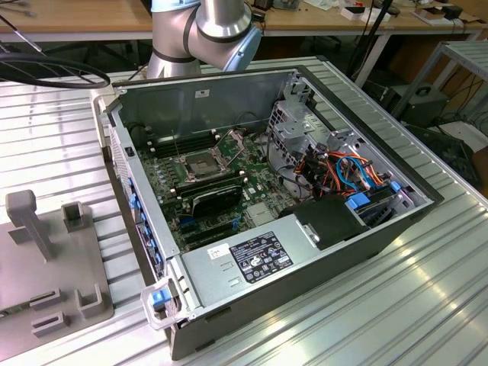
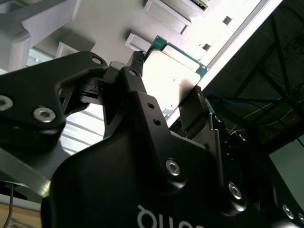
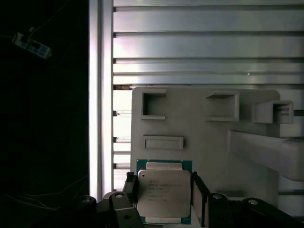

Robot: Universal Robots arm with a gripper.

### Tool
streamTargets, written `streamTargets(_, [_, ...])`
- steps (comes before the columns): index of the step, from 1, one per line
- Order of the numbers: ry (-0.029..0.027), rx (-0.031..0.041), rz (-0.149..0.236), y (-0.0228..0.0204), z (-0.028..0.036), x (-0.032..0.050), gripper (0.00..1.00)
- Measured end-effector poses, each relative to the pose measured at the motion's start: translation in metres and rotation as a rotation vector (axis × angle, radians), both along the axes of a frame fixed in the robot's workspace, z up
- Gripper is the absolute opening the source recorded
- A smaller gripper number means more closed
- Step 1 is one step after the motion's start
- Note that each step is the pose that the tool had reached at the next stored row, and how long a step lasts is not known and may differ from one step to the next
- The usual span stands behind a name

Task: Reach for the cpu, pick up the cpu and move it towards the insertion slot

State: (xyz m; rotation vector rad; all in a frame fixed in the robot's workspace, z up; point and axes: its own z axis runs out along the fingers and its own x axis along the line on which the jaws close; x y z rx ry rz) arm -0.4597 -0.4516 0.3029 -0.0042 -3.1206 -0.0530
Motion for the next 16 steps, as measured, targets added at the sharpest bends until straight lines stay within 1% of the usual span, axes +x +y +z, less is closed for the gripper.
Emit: streamTargets(16, [0.0002,0.0009,0.0,0.0,0.0136,0.0,0.55])
